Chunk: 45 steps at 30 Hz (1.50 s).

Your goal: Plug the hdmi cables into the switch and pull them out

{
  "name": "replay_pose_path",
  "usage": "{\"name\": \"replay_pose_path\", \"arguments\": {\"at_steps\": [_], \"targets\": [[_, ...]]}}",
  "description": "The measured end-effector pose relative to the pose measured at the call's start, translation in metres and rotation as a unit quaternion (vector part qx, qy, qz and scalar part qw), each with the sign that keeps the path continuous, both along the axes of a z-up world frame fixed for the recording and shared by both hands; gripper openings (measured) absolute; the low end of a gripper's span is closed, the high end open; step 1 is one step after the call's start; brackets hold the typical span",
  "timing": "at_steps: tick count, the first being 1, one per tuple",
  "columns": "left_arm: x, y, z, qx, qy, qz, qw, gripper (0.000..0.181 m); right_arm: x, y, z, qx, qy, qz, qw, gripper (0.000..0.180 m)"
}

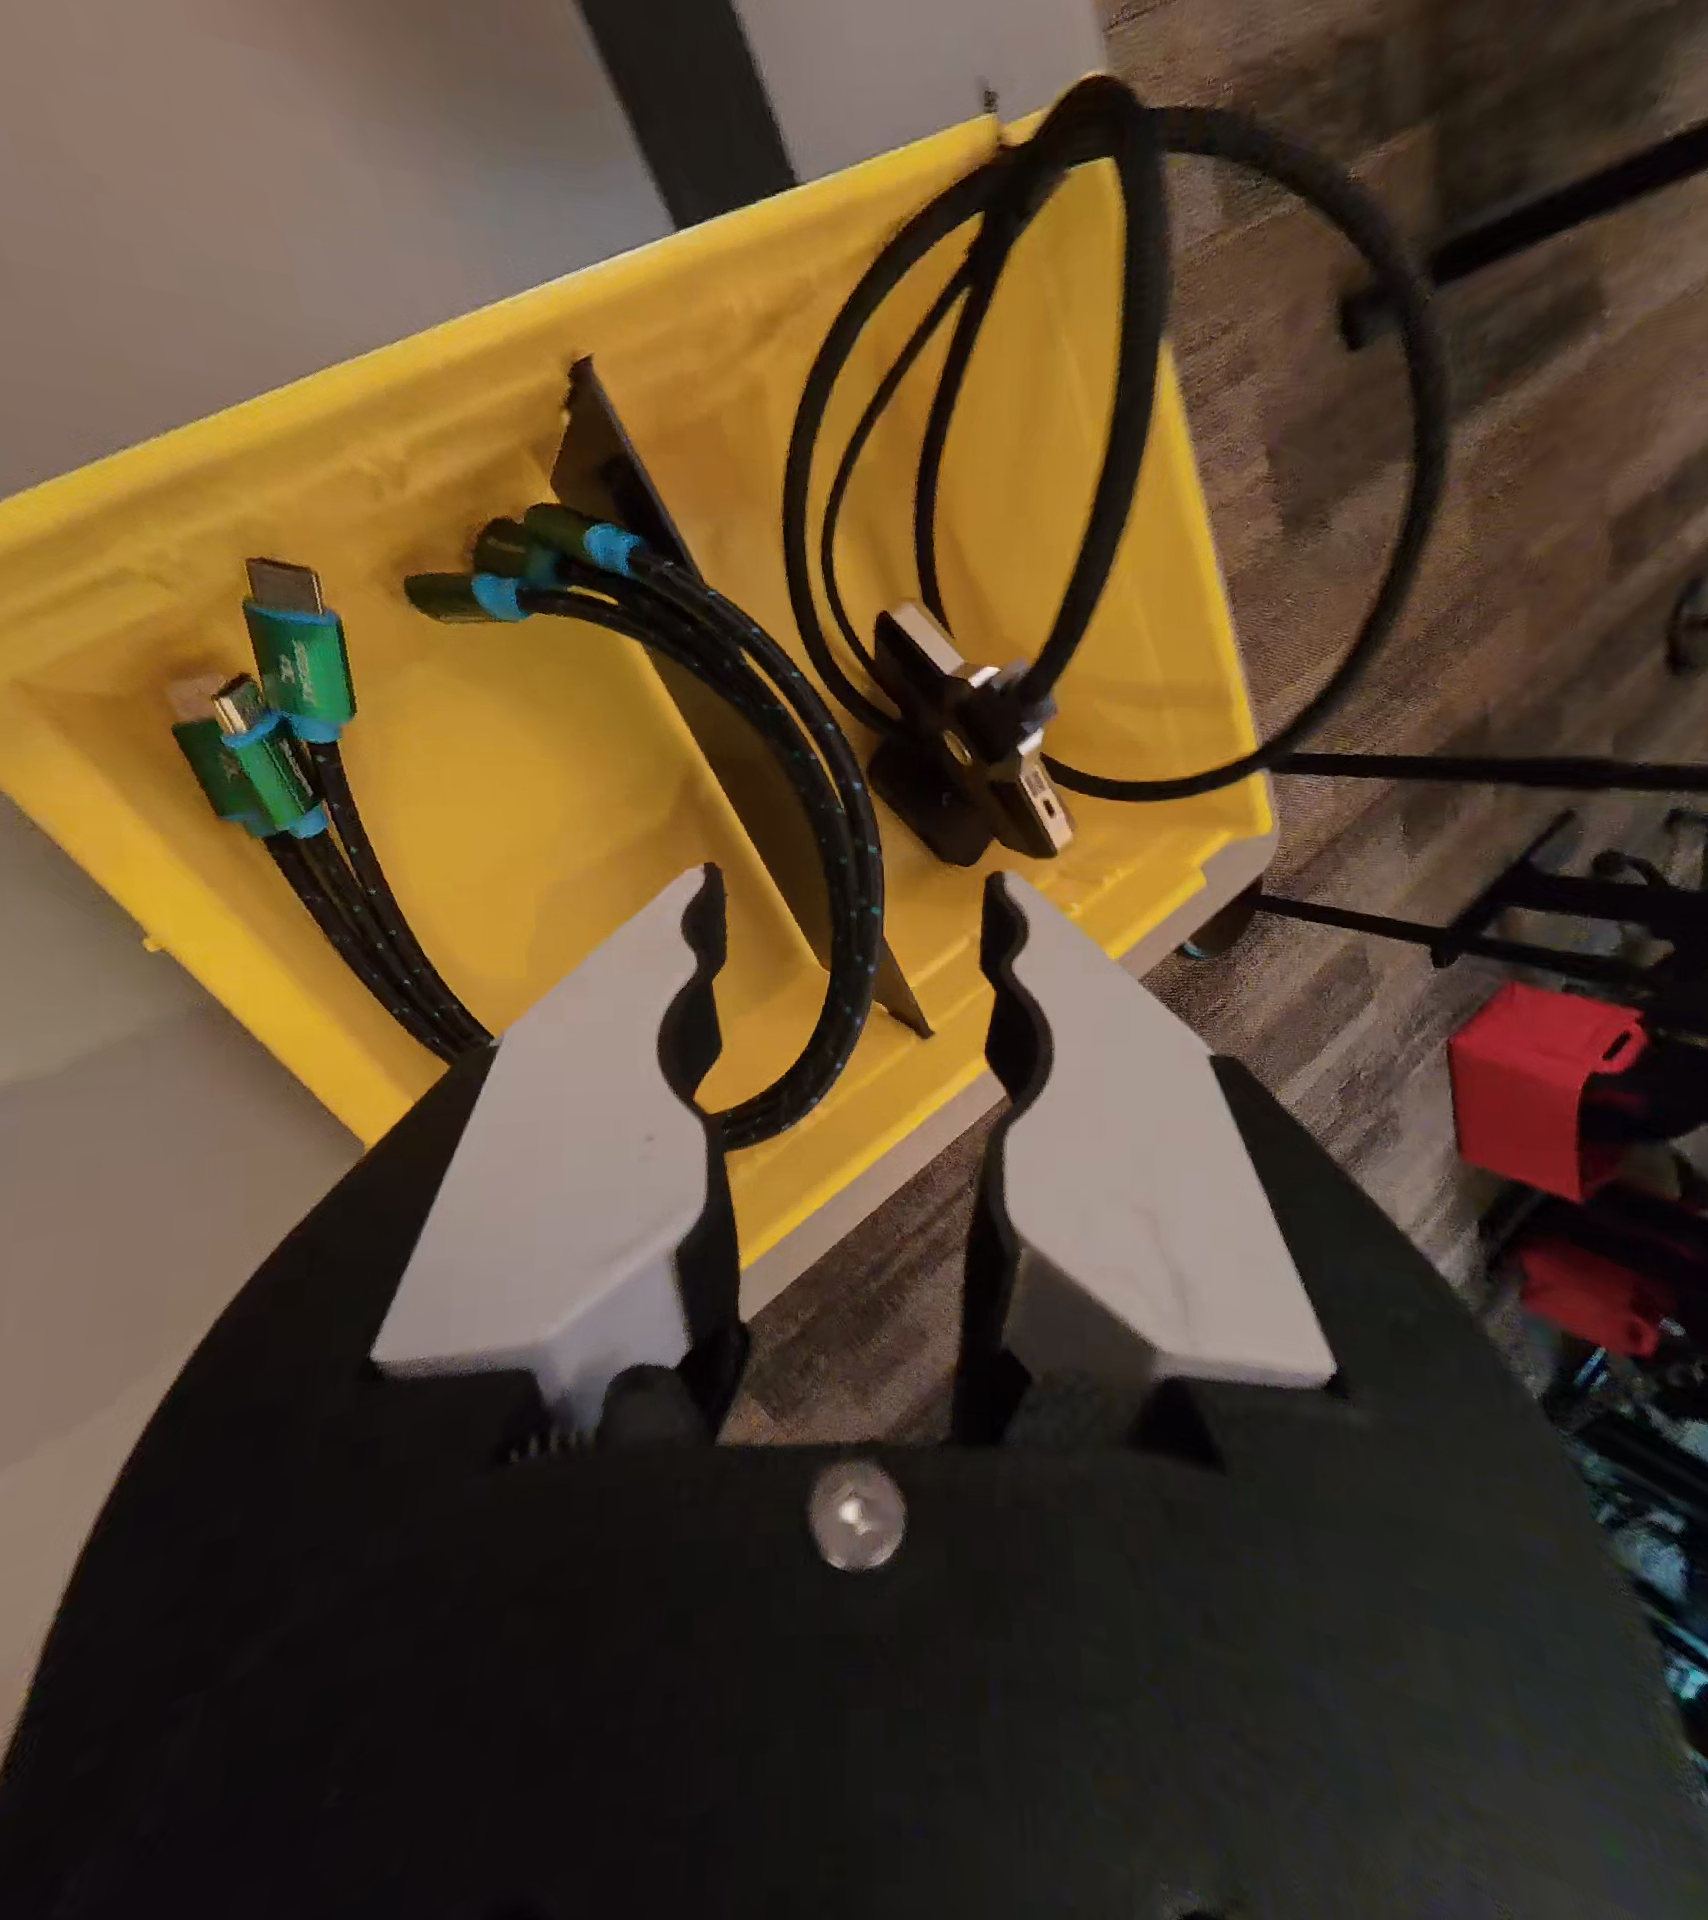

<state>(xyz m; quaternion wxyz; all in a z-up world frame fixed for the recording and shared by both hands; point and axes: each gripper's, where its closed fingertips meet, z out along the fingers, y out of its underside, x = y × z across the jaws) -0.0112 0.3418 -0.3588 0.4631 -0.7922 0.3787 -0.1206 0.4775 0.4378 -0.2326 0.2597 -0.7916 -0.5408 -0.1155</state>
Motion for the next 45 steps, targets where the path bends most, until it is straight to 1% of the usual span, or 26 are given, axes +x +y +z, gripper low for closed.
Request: {"name": "replay_pose_path", "arguments": {"at_steps": [3,7,10,13,17,19,21,23,25,27,28,31,33,35,37,38,39,41,44,45], "targets": [[0.000,0.000,0.000,-0.002,0.000,0.000,1.000,0.057,0.001,-0.015,0.014,0.029,0.030,-0.020,0.999,0.048],[0.003,-0.001,0.000,-0.003,-0.003,-0.005,1.000,0.057,0.012,-0.038,0.025,0.066,0.007,-0.045,0.997,0.047],[0.006,-0.003,0.000,-0.004,-0.003,-0.012,1.000,0.057,0.008,-0.046,0.038,0.094,0.049,-0.068,0.992,0.047],[0.008,-0.004,-0.002,-0.003,0.005,-0.015,1.000,0.057,0.006,-0.052,0.048,0.118,0.103,-0.099,0.983,0.050],[0.009,-0.005,0.001,0.002,-0.002,-0.018,1.000,0.057,0.005,-0.060,0.051,0.134,0.156,-0.129,0.970,0.057],[0.012,-0.007,0.010,0.015,-0.022,-0.024,0.999,0.057,0.016,-0.062,0.048,0.143,0.167,-0.156,0.963,0.062],[0.009,-0.005,0.026,0.049,-0.022,-0.016,0.998,0.058,0.031,-0.064,0.044,0.151,0.184,-0.185,0.954,0.067],[0.003,-0.002,0.055,0.100,-0.032,0.002,0.994,0.060,0.050,-0.065,0.036,0.150,0.205,-0.216,0.943,0.069],[-0.011,0.002,0.087,0.138,-0.051,0.037,0.988,0.064,0.068,-0.065,0.024,0.143,0.226,-0.236,0.934,0.071],[-0.030,0.002,0.121,0.156,-0.090,0.072,0.981,0.068,0.088,-0.064,0.011,0.140,0.245,-0.264,0.922,0.073],[-0.041,0.002,0.137,0.169,-0.096,0.086,0.977,0.068,0.096,-0.064,0.004,0.134,0.255,-0.276,0.917,0.074],[-0.087,0.001,0.177,0.216,-0.056,0.136,0.965,0.073,0.121,-0.064,-0.021,0.123,0.255,-0.315,0.906,0.078],[-0.128,0.001,0.192,0.226,-0.023,0.178,0.957,0.078,0.125,-0.064,-0.036,0.106,0.265,-0.323,0.902,0.079],[-0.179,0.000,0.200,0.215,-0.029,0.229,0.949,0.084,0.125,-0.063,-0.048,0.093,0.278,-0.323,0.900,0.079],[-0.235,-0.003,0.196,0.185,-0.058,0.284,0.939,0.090,0.121,-0.062,-0.056,0.079,0.301,-0.322,0.894,0.079],[-0.265,-0.005,0.189,0.176,-0.058,0.314,0.931,0.092,0.120,-0.061,-0.059,0.078,0.307,-0.322,0.892,0.076],[-0.294,-0.007,0.178,0.162,-0.051,0.343,0.924,0.094,0.120,-0.060,-0.061,0.080,0.307,-0.320,0.893,0.068],[-0.340,-0.012,0.147,0.114,-0.045,0.388,0.914,0.104,0.121,-0.056,-0.065,0.080,0.307,-0.320,0.893,0.064],[-0.385,-0.020,0.098,0.039,-0.049,0.433,0.899,0.112,0.114,-0.051,-0.075,0.060,0.317,-0.316,0.892,0.060],[-0.395,-0.022,0.085,0.023,-0.038,0.441,0.896,0.112,0.111,-0.050,-0.080,0.051,0.320,-0.314,0.893,0.060]]}}
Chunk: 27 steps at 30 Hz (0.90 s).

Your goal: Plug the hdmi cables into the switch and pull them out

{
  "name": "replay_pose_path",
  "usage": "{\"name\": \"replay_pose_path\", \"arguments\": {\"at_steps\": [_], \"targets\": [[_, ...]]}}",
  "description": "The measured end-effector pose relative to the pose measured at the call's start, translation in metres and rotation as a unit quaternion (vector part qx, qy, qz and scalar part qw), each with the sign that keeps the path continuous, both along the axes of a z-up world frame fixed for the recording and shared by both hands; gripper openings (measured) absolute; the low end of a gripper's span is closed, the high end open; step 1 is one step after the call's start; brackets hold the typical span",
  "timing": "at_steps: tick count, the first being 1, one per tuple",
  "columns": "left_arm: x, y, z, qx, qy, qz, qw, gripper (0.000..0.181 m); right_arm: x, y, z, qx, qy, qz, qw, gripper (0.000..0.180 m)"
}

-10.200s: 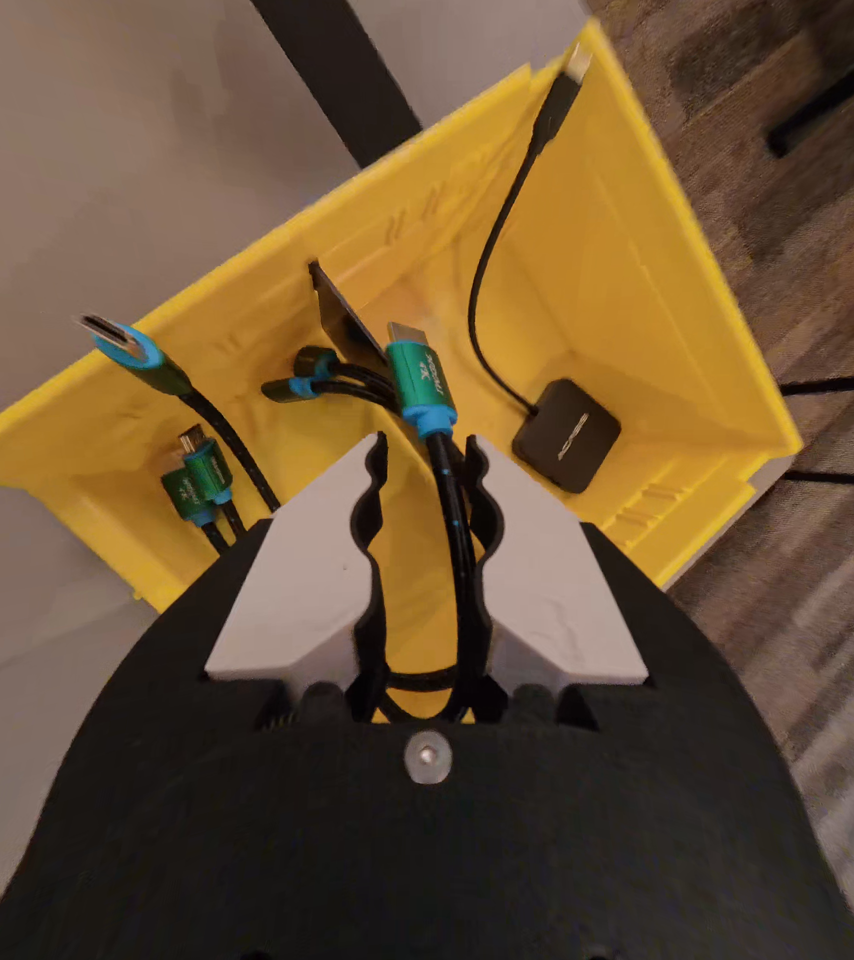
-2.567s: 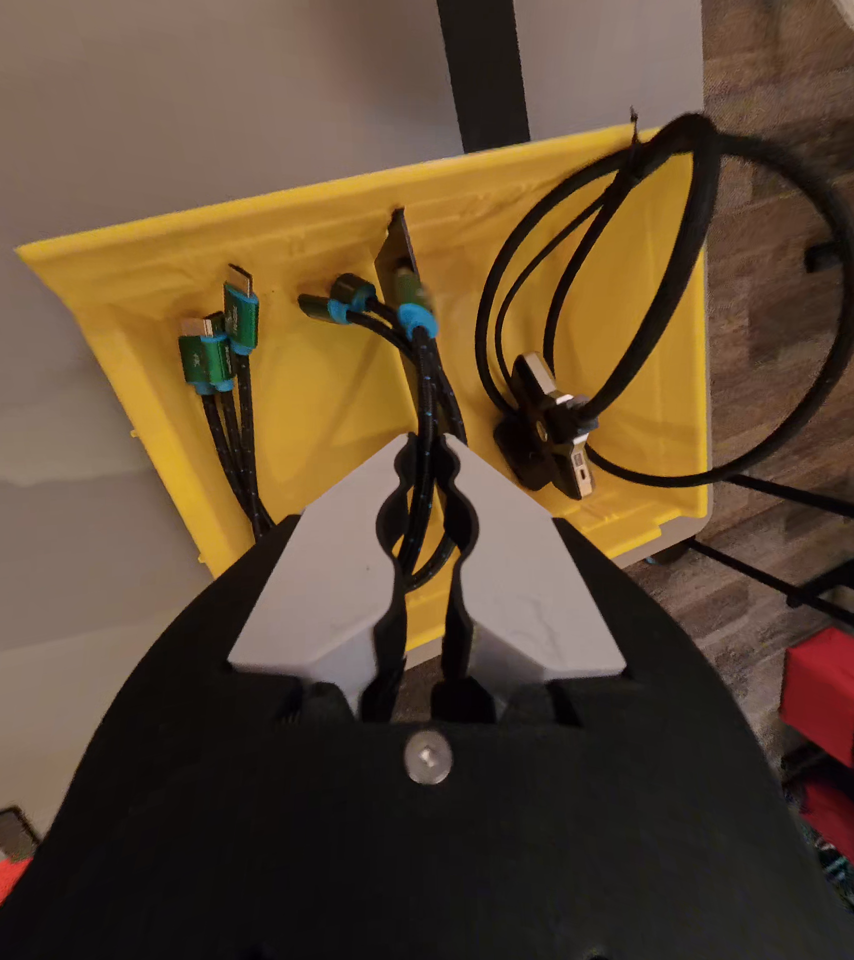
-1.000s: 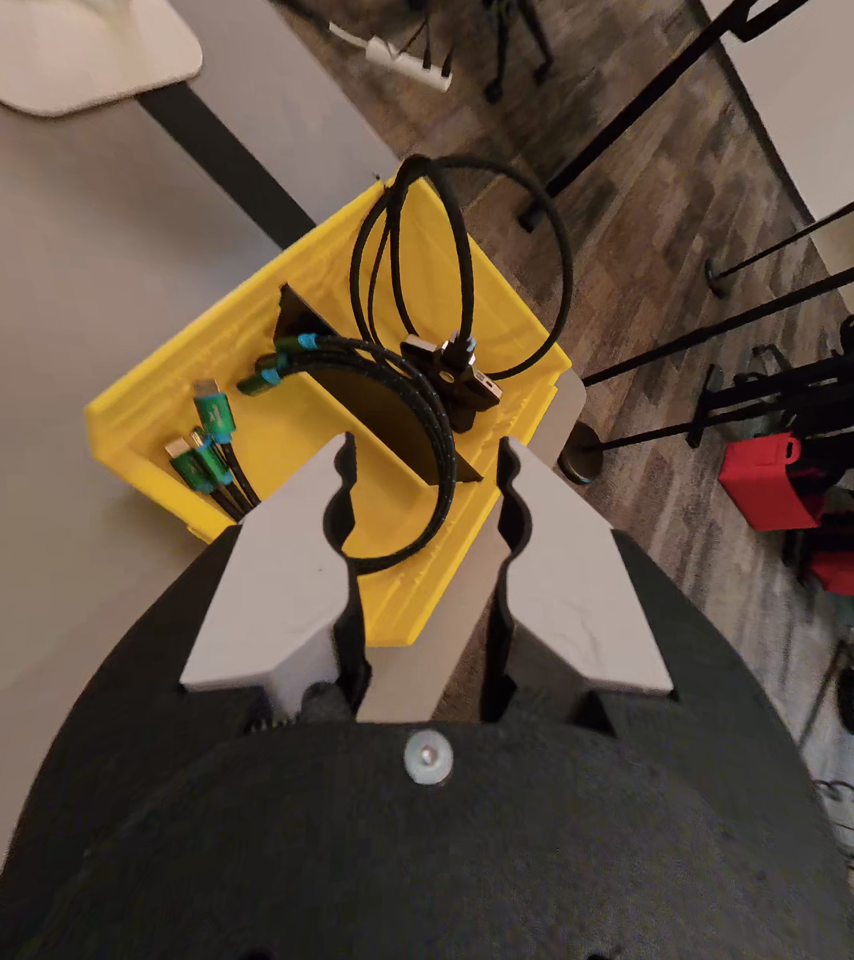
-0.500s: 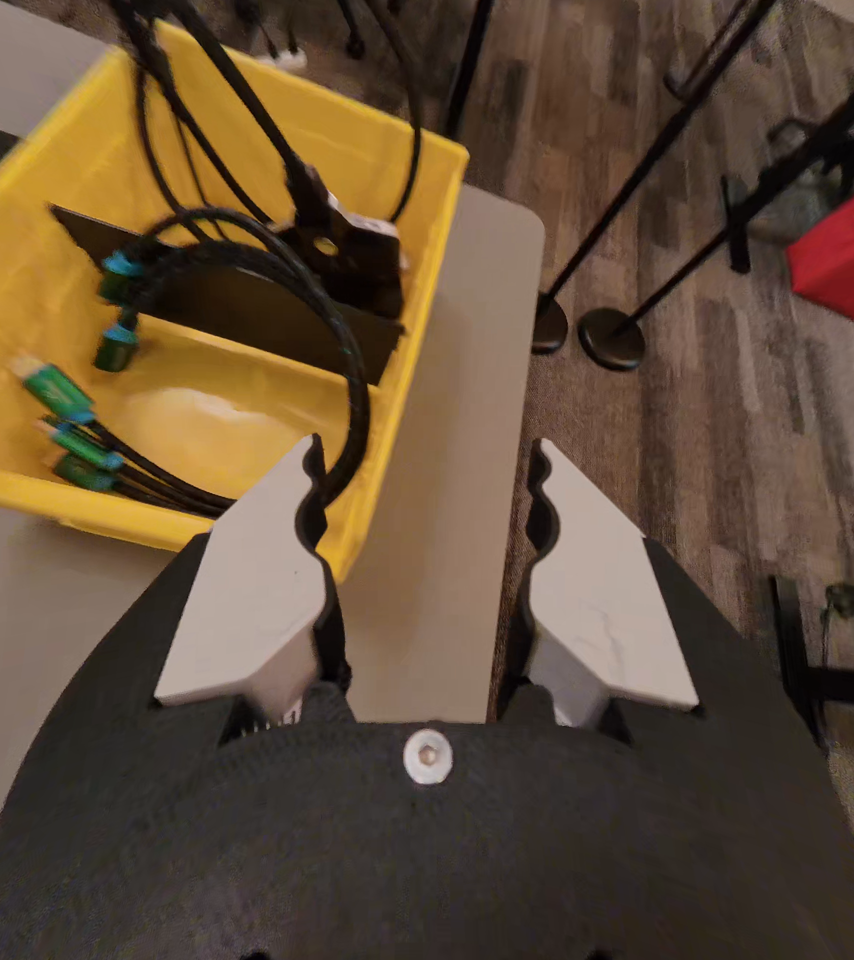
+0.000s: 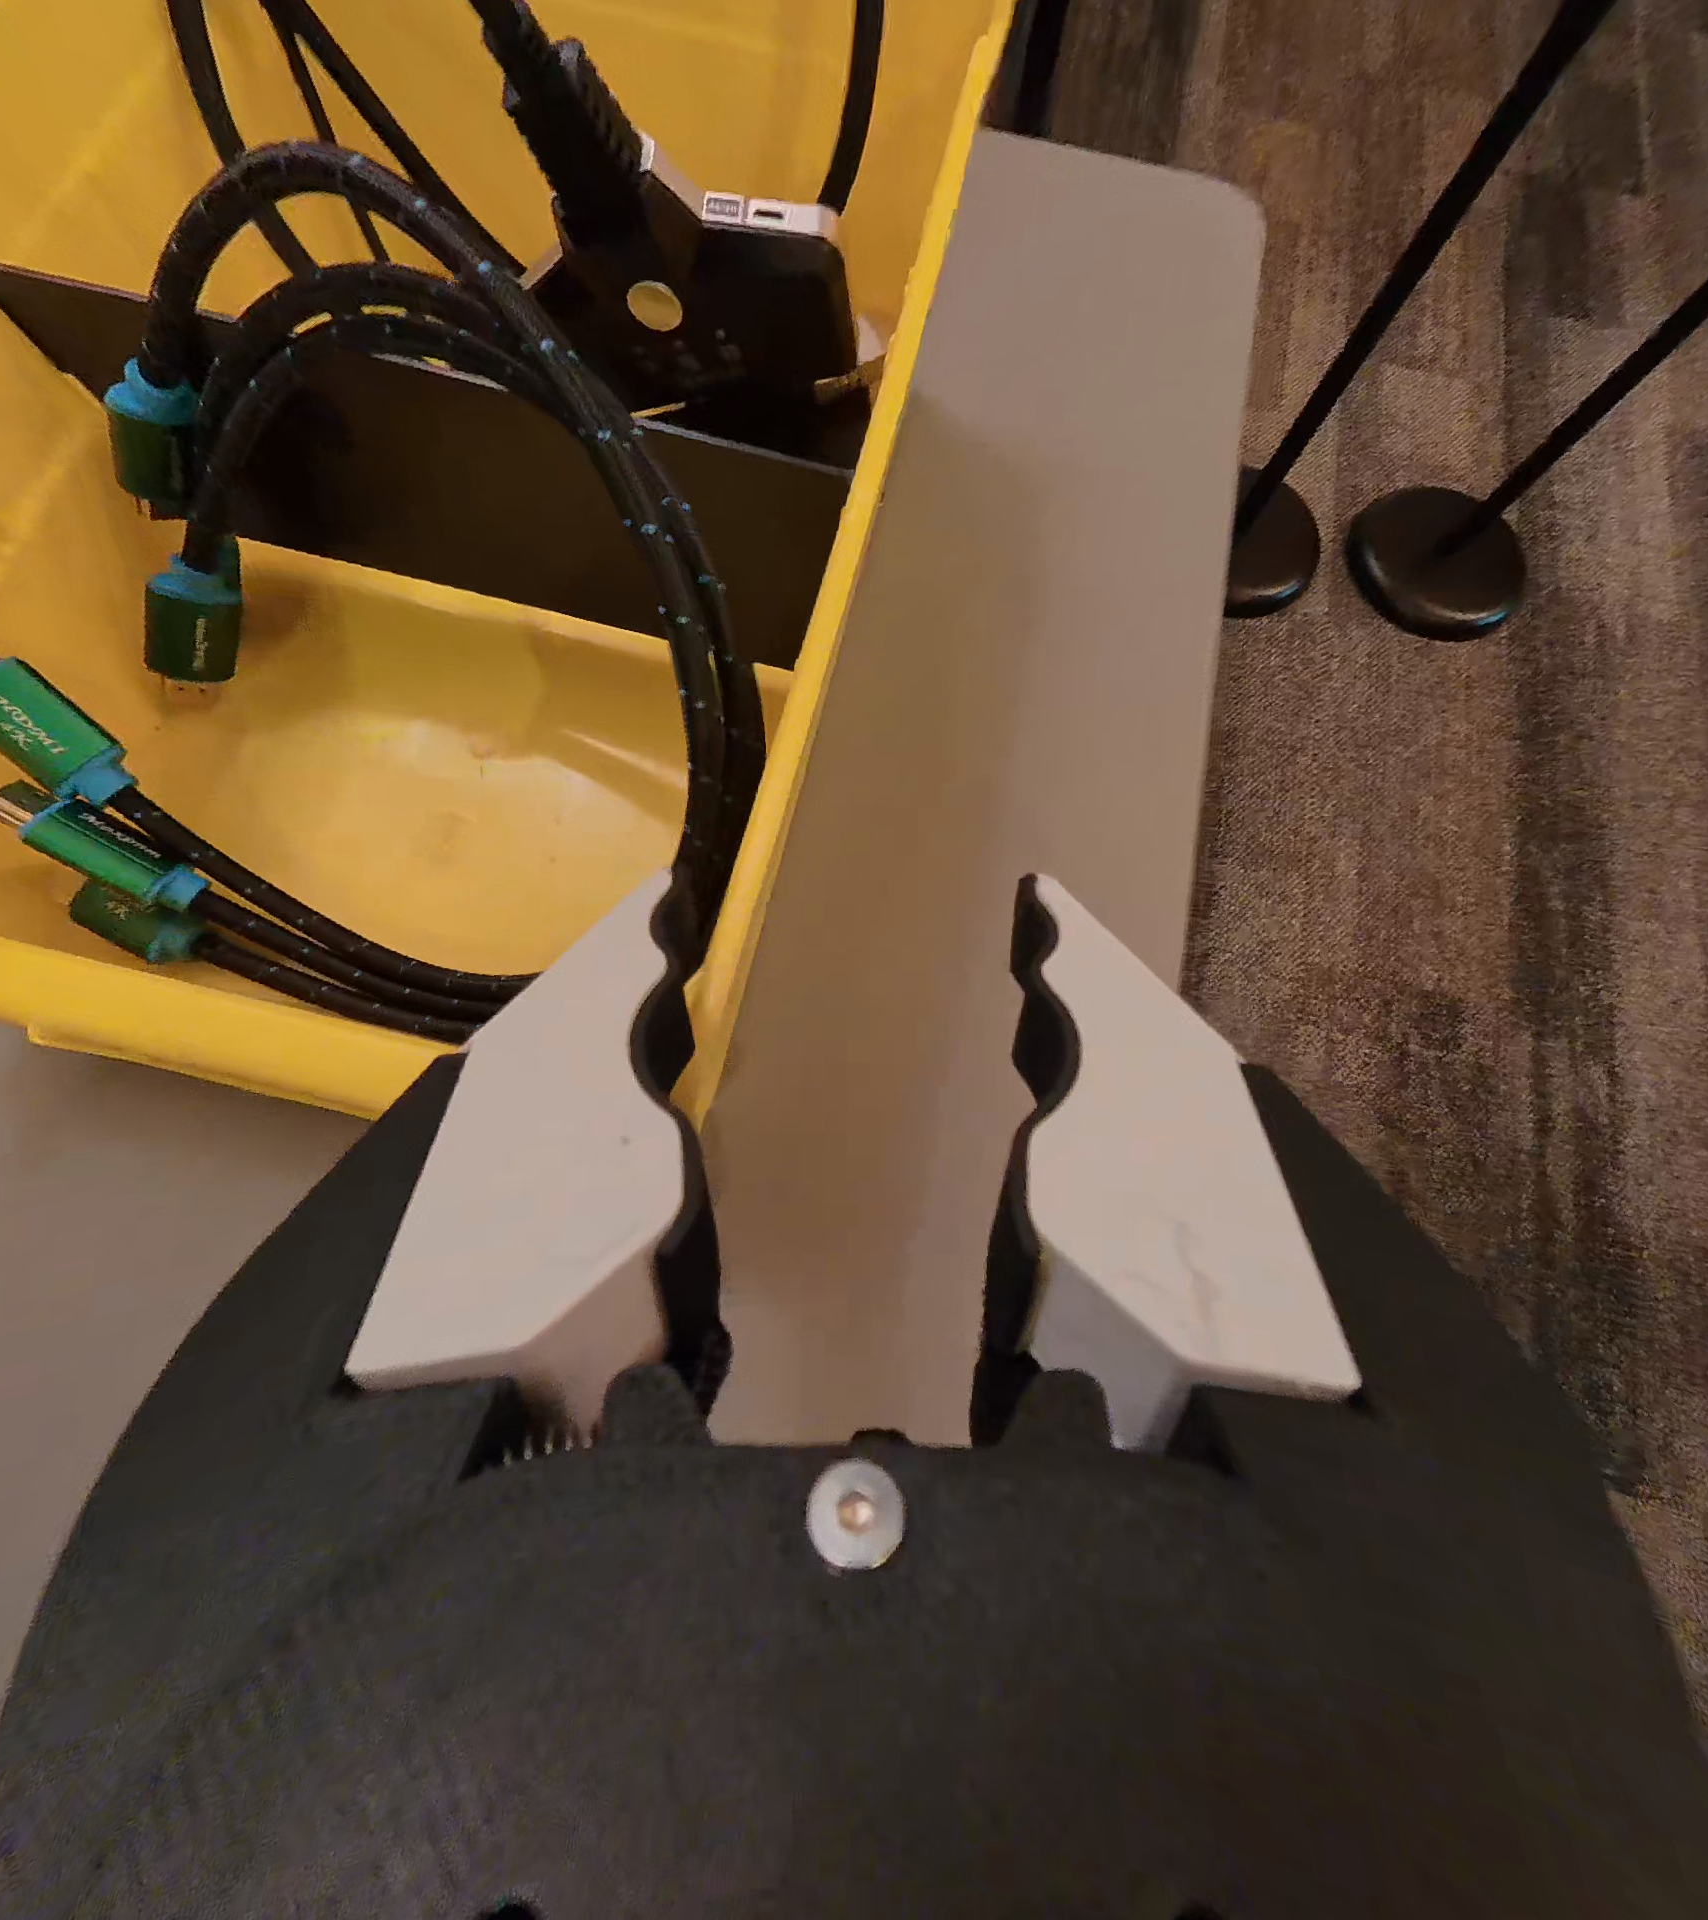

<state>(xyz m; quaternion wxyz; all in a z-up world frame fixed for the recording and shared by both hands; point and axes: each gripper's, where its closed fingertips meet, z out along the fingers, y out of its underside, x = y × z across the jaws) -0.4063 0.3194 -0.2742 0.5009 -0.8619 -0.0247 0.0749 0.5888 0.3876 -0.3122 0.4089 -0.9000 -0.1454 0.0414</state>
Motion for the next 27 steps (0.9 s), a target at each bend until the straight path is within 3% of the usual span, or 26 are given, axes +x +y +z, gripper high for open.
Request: {"name": "replay_pose_path", "arguments": {"at_steps": [4,9,17,27], "targets": [[-0.016,-0.001,-0.049,-0.068,-0.001,0.004,0.998,0.111,-0.011,0.005,-0.015,-0.014,0.023,0.015,1.000,0.047],[-0.001,0.010,-0.082,-0.072,-0.150,-0.030,0.986,0.083,-0.024,0.009,-0.021,-0.013,0.030,0.038,0.999,0.012],[0.037,0.014,-0.076,-0.057,-0.207,-0.136,0.967,0.042,-0.023,0.011,-0.023,-0.011,0.031,0.030,0.999,0.010],[0.039,0.008,-0.077,-0.057,-0.170,-0.126,0.976,0.029,-0.036,-0.014,-0.023,-0.013,0.023,0.039,0.999,0.010]]}}
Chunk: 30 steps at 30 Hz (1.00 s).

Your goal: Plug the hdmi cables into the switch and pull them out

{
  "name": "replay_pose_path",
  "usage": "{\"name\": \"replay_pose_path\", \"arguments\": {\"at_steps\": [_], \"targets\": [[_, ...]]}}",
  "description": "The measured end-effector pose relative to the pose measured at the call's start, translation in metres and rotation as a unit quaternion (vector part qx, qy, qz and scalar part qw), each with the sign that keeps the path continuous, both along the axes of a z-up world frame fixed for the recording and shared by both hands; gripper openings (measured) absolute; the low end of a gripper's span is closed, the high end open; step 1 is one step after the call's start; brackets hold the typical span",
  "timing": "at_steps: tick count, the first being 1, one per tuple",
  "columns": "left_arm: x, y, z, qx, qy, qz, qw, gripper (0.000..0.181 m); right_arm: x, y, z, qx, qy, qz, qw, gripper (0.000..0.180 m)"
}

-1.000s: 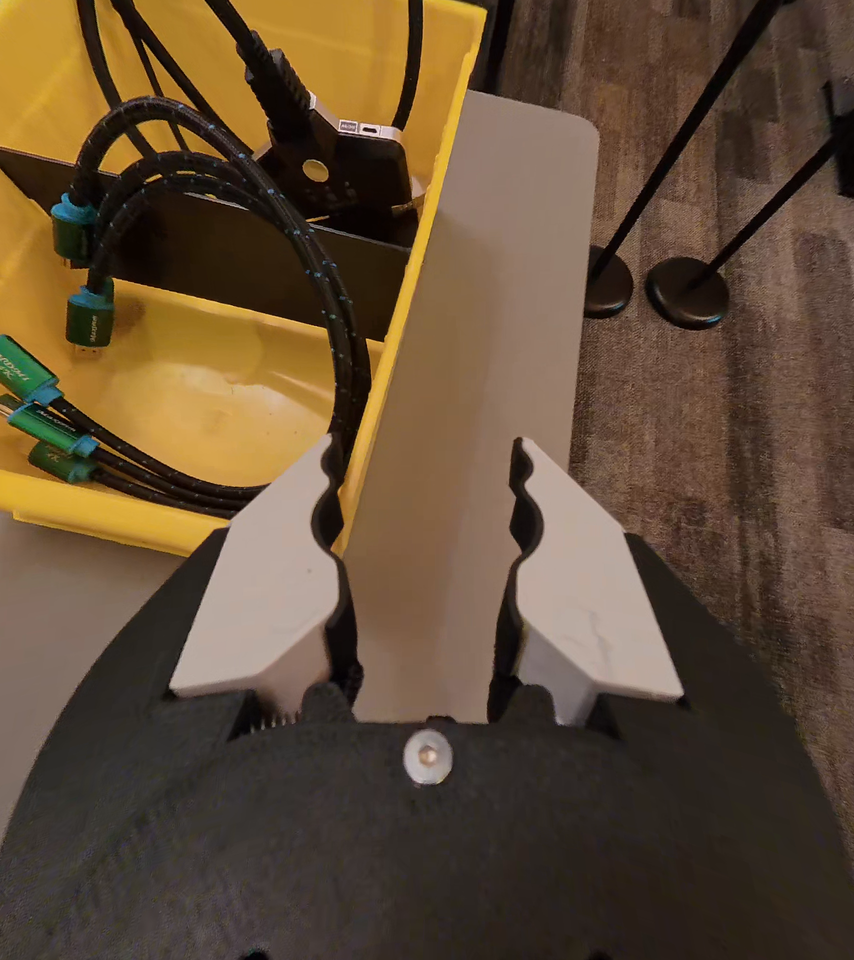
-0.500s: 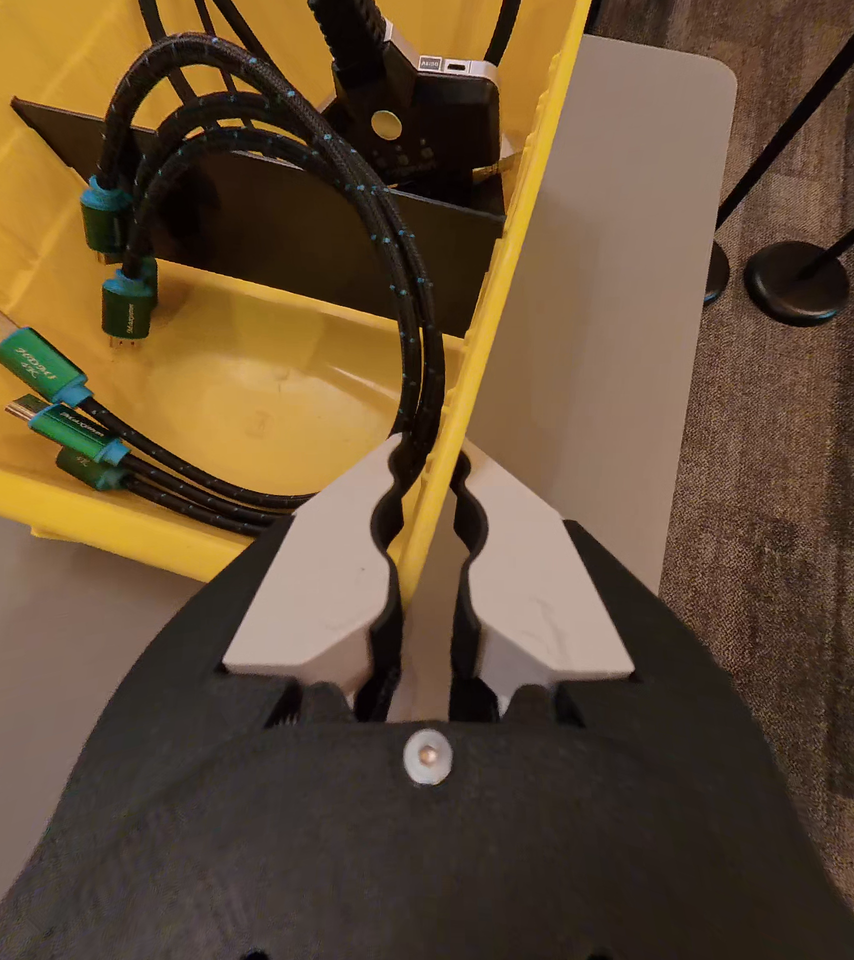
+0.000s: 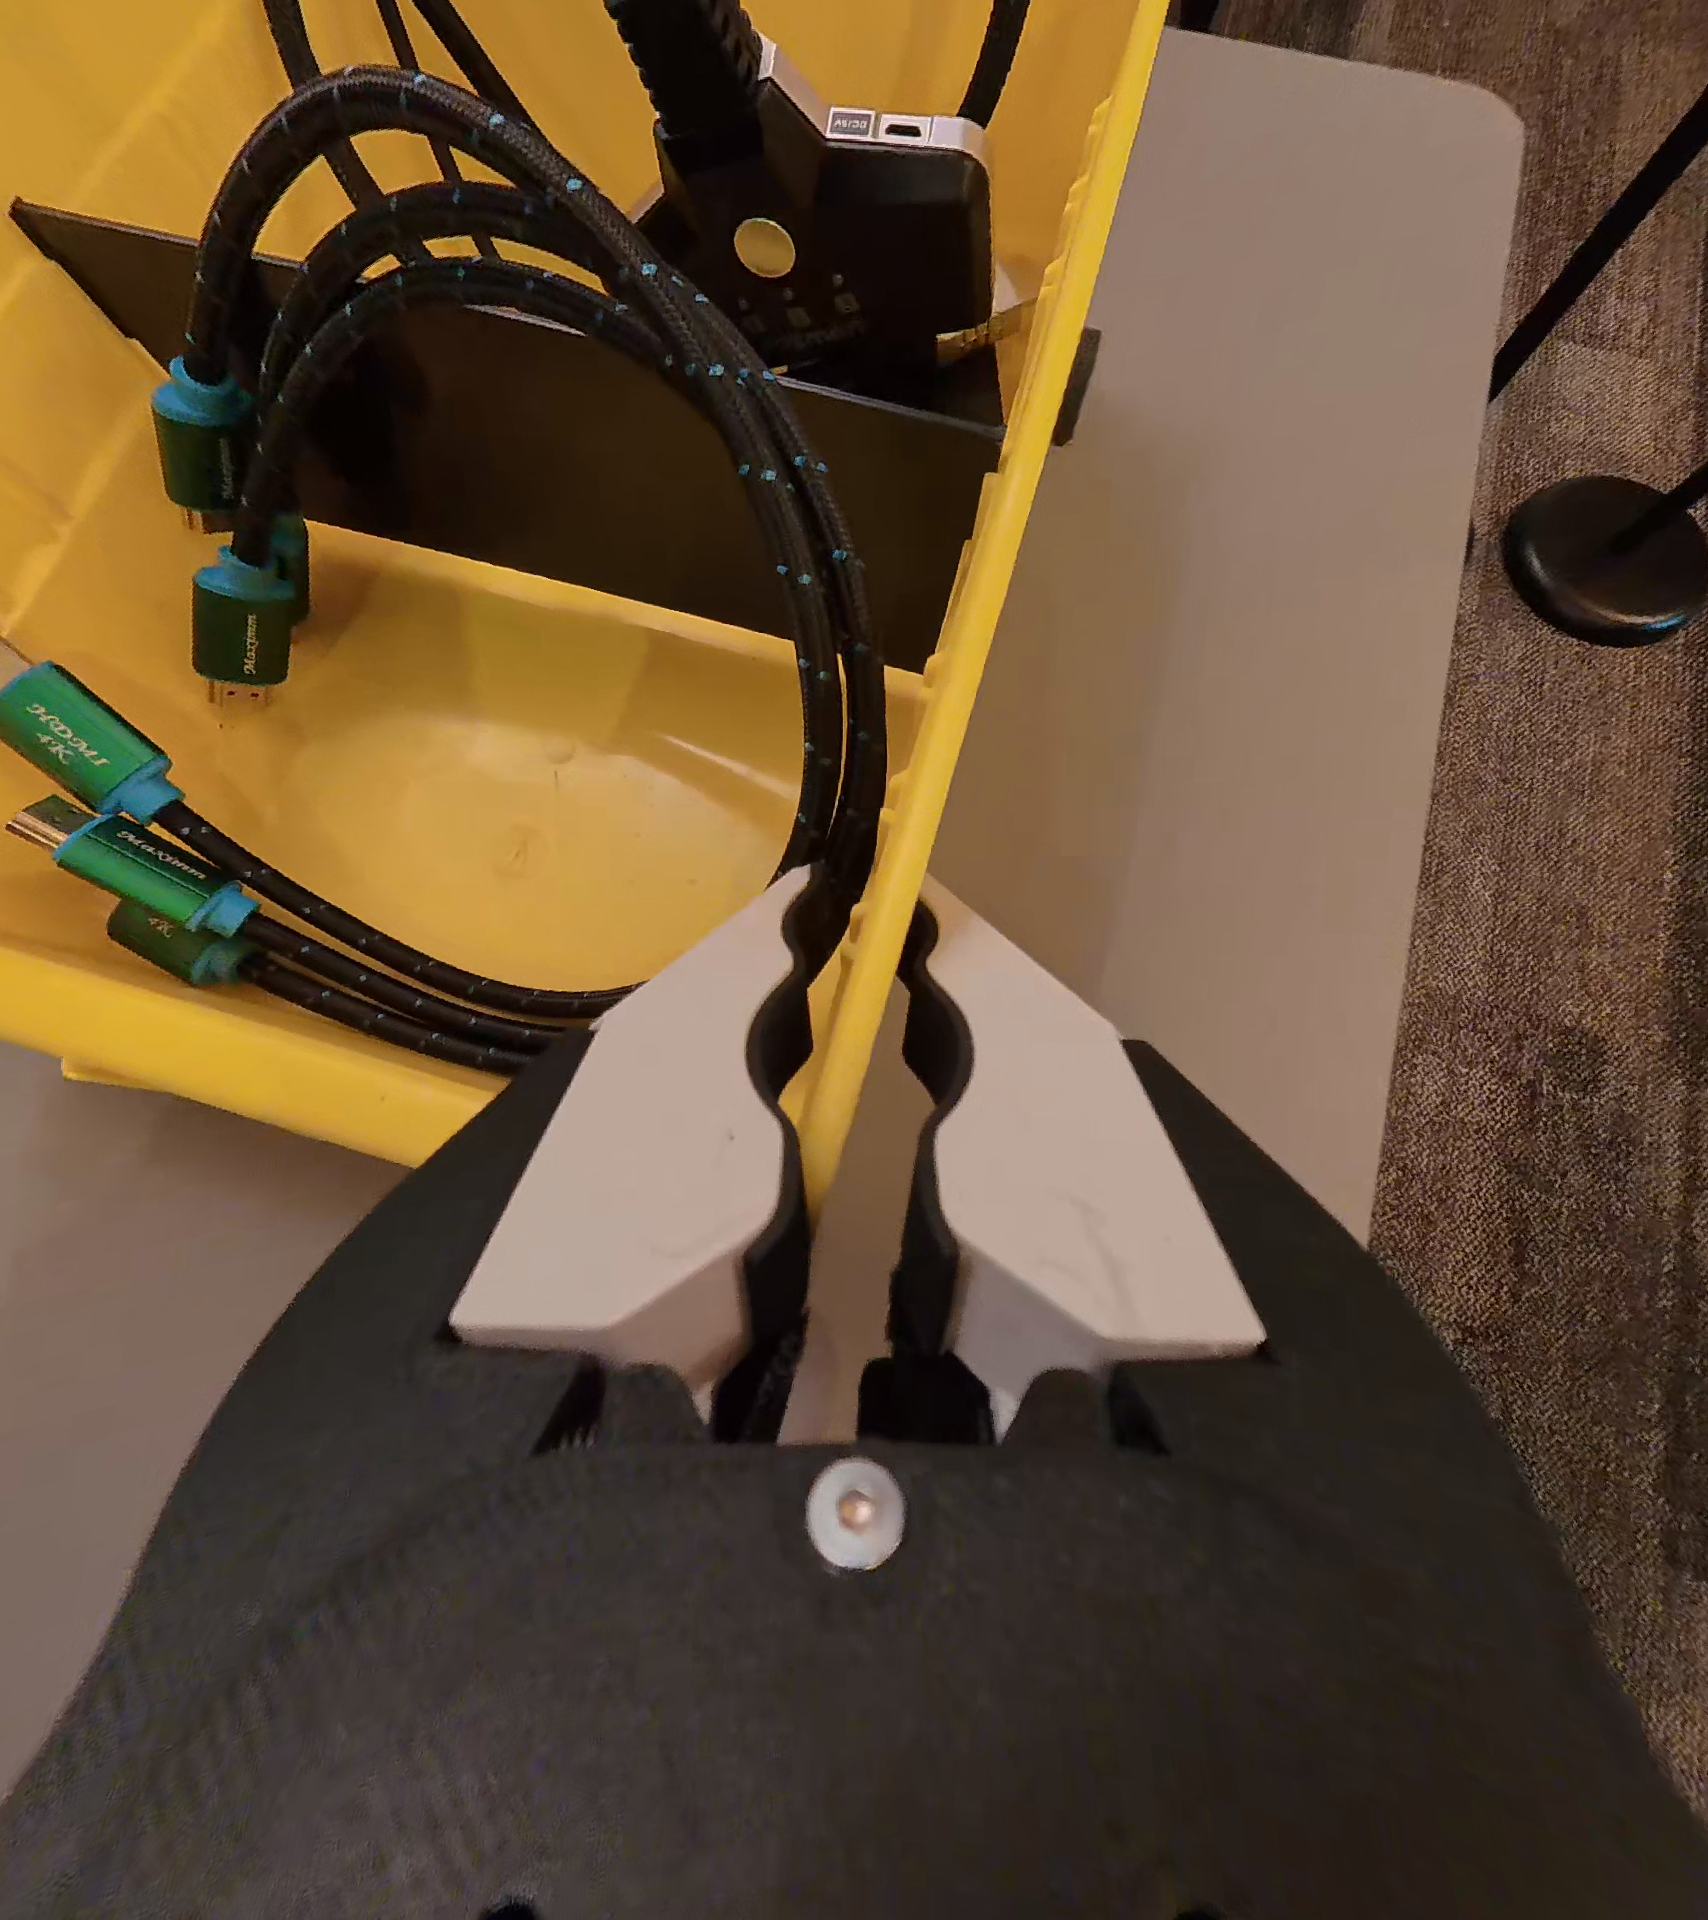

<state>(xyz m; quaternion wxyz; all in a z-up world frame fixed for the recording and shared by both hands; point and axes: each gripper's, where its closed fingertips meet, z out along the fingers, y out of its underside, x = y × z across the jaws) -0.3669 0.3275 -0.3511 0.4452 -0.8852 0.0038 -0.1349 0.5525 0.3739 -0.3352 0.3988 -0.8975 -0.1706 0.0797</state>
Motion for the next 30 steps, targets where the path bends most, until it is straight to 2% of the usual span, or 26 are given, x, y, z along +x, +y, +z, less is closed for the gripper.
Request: {"name": "replay_pose_path", "arguments": {"at_steps": [10,22,30], "targets": [[0.005,-0.022,0.012,0.016,-0.013,0.007,1.000,0.028,-0.036,-0.037,0.000,-0.016,-0.001,0.057,0.998,0.008],[0.018,-0.054,0.047,0.043,-0.030,-0.001,0.999,0.028,-0.113,-0.067,-0.001,-0.026,0.001,0.247,0.969,0.005],[0.013,-0.071,0.061,0.067,-0.044,0.020,0.997,0.028,-0.157,-0.067,-0.001,-0.027,0.002,0.317,0.948,0.003]]}}
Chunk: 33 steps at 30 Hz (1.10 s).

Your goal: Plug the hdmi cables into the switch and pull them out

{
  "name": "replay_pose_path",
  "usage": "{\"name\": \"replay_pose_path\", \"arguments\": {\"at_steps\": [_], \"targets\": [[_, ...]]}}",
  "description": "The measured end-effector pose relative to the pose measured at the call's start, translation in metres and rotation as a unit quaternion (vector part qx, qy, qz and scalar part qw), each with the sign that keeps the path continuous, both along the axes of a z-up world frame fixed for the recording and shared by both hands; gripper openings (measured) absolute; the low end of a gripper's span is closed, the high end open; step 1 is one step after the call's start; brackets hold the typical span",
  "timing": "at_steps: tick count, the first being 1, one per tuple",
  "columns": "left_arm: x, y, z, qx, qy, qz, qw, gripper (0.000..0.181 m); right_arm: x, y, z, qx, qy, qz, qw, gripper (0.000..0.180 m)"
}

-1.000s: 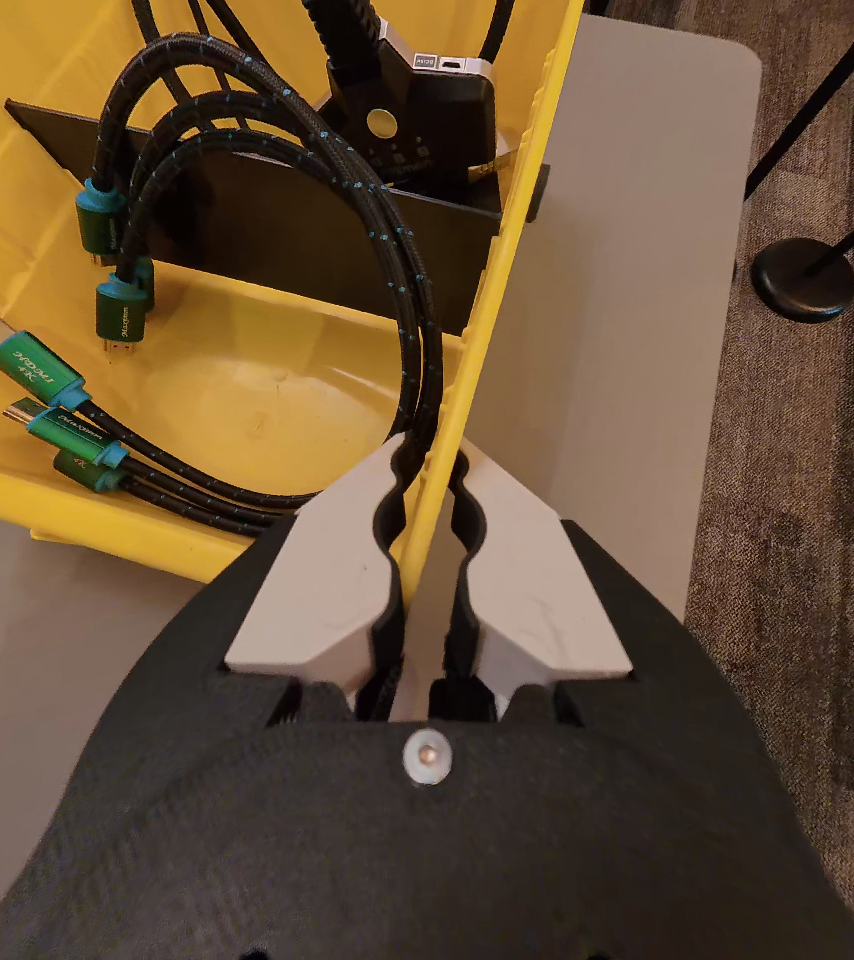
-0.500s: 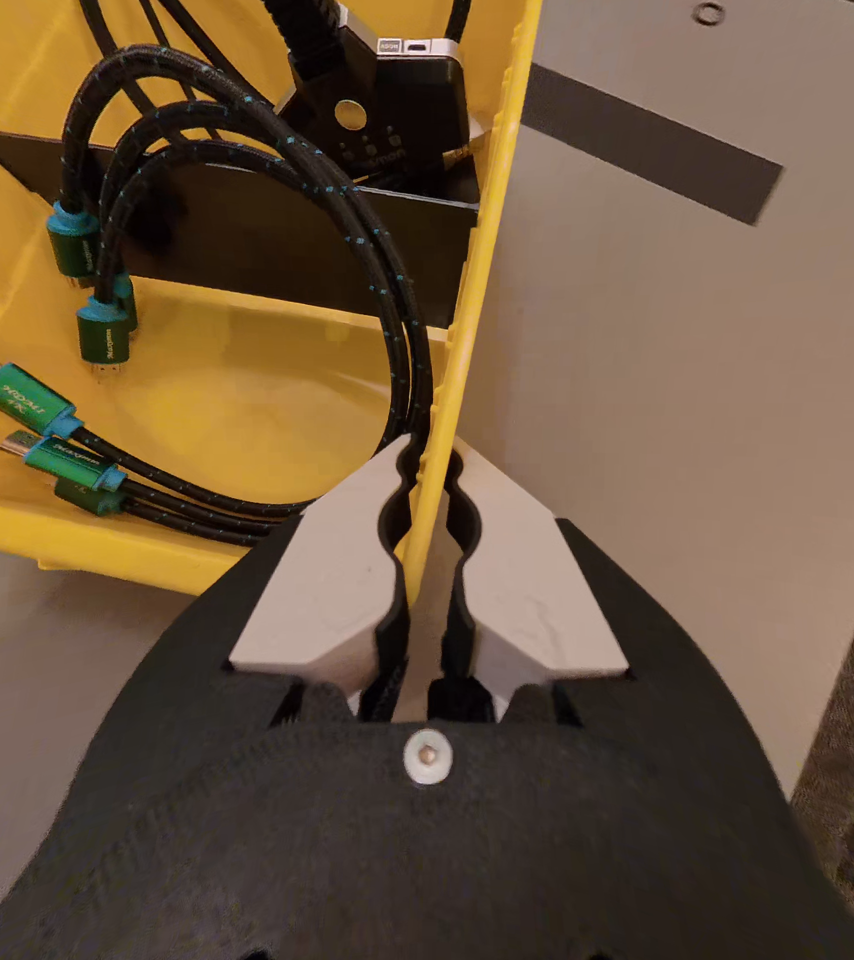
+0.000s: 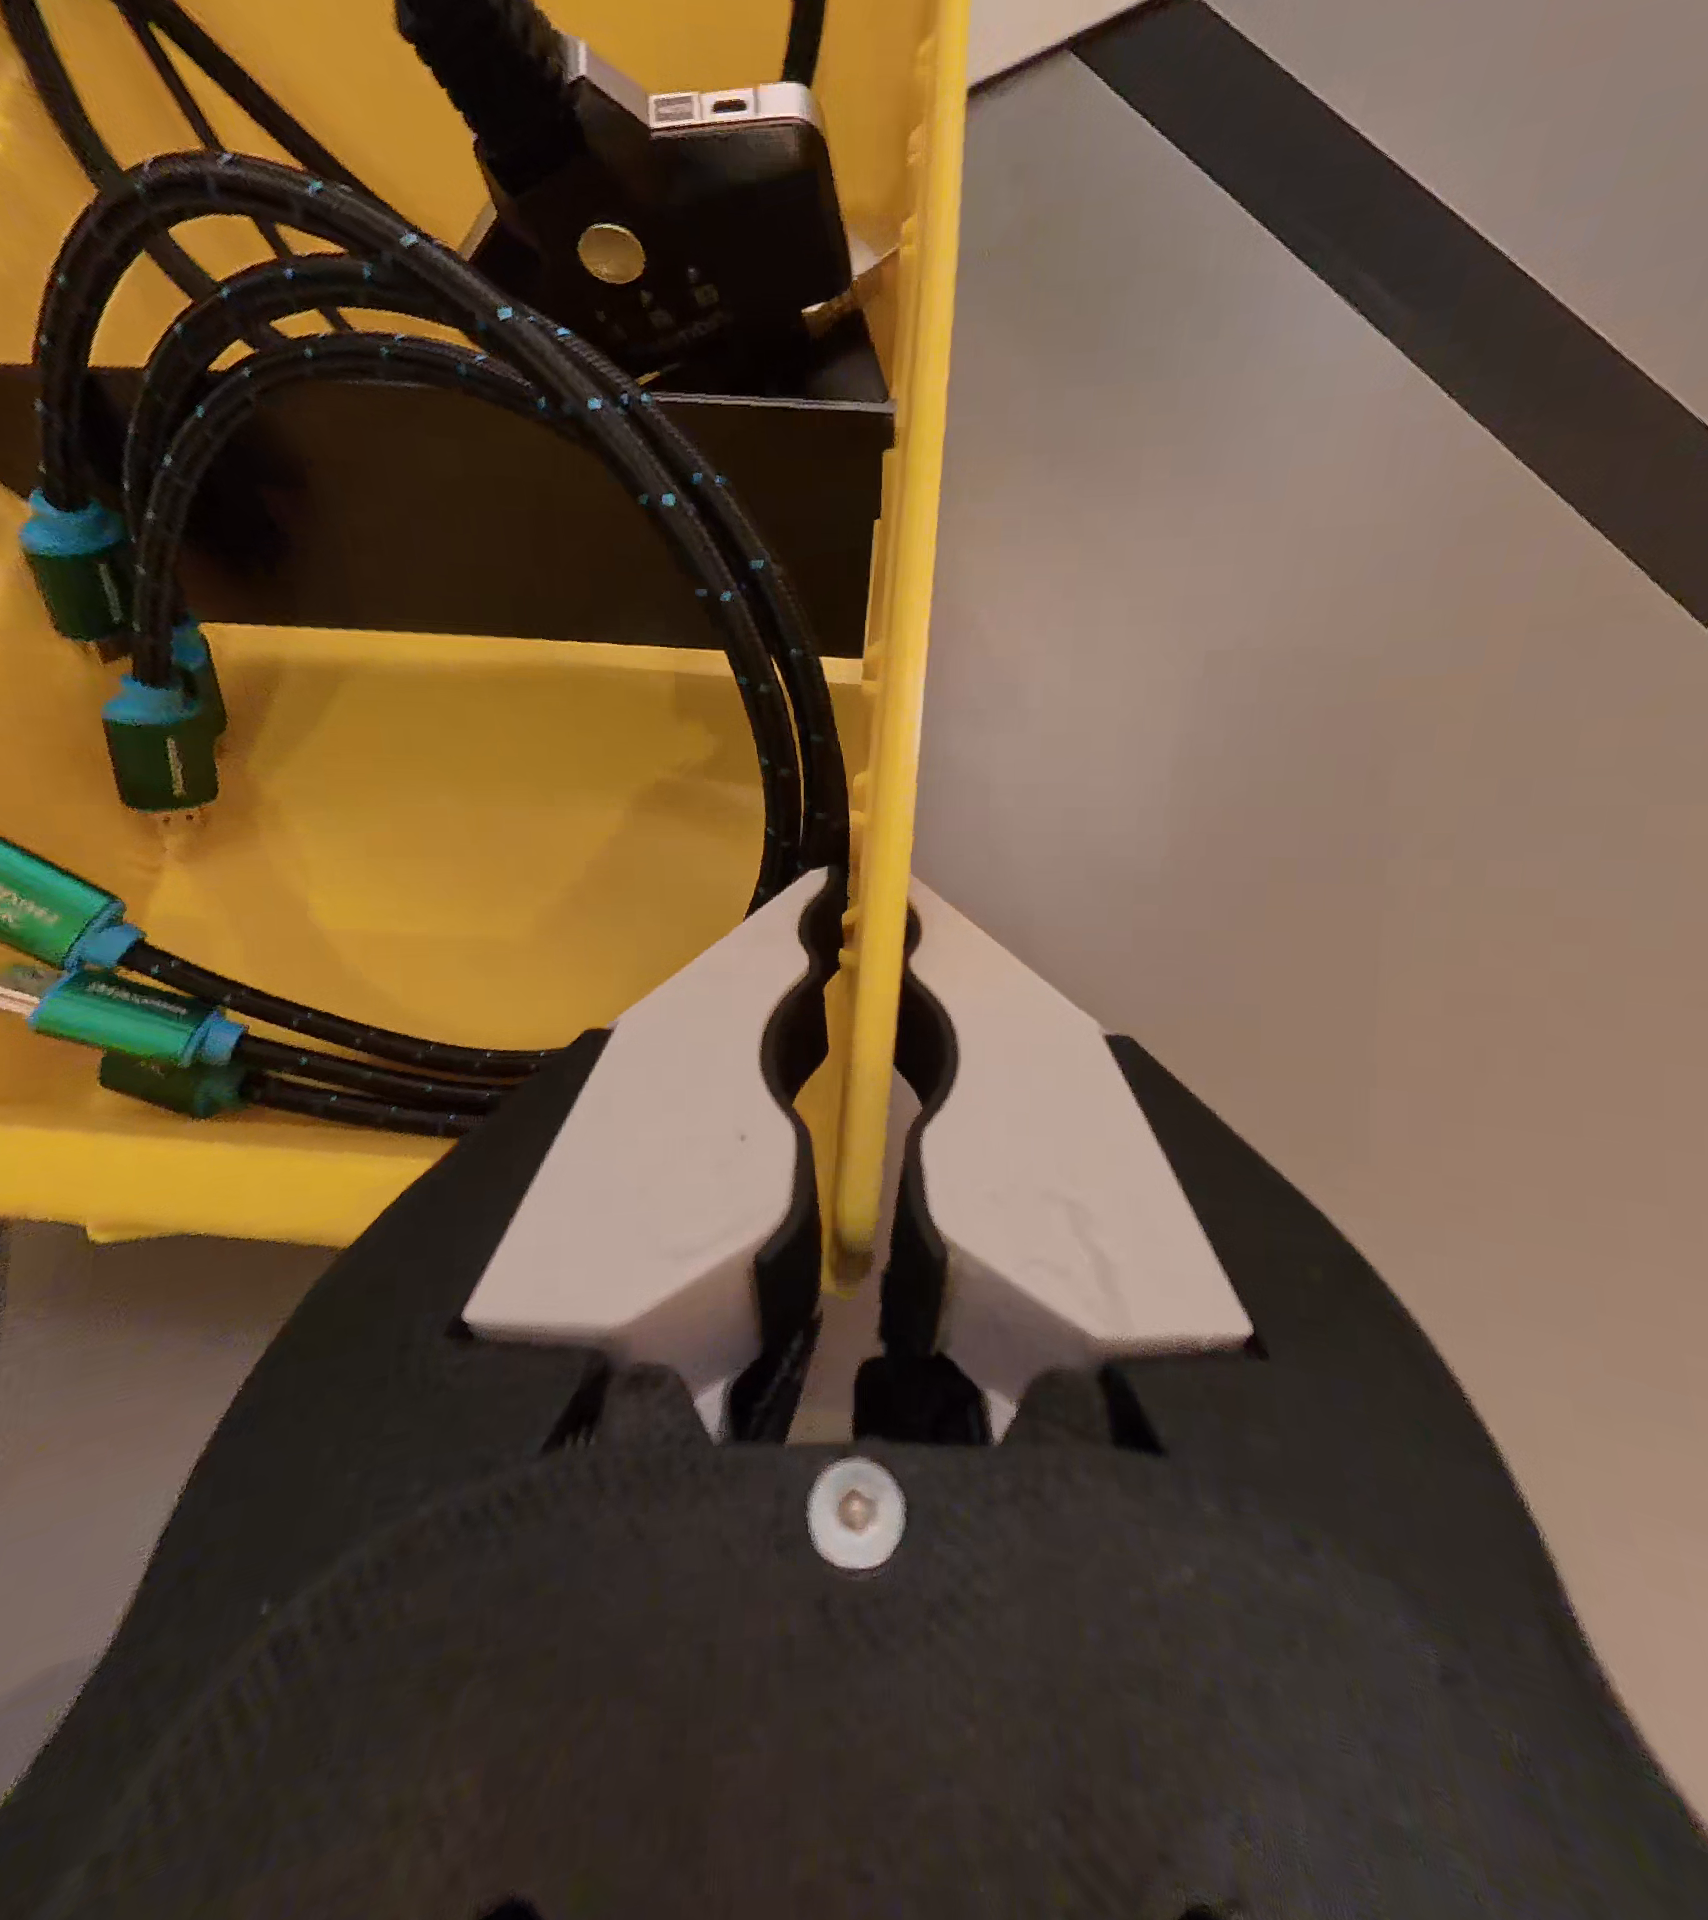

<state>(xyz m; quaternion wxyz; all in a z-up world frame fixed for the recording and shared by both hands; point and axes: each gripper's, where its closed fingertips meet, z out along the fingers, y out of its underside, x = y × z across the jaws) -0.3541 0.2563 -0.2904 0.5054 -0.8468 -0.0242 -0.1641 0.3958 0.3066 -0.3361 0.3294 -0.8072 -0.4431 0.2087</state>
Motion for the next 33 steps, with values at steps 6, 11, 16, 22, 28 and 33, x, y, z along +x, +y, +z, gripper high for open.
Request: {"name": "replay_pose_path", "arguments": {"at_steps": [6,11,16,22,28,33], "targets": [[-0.007,-0.004,0.007,0.009,0.004,0.009,1.000,0.028,-0.034,0.003,0.000,-0.006,-0.005,0.032,0.999,0.002],[-0.009,-0.003,0.004,0.008,-0.001,0.008,1.000,0.028,-0.071,0.005,0.000,-0.016,-0.003,0.058,0.998,0.002],[-0.017,-0.005,0.008,0.017,-0.010,0.016,1.000,0.028,-0.116,0.006,-0.001,-0.031,0.002,0.074,0.997,0.002],[-0.036,-0.010,0.017,0.033,-0.020,0.035,0.999,0.028,-0.175,0.008,-0.001,-0.043,0.000,0.083,0.996,0.002],[-0.050,-0.014,0.028,0.048,-0.028,0.046,0.997,0.028,-0.239,0.013,-0.003,-0.053,-0.005,0.060,0.997,0.003],[-0.059,-0.018,0.037,0.060,-0.032,0.055,0.996,0.028,-0.290,0.021,-0.003,-0.057,-0.003,0.024,0.998,0.003]]}}
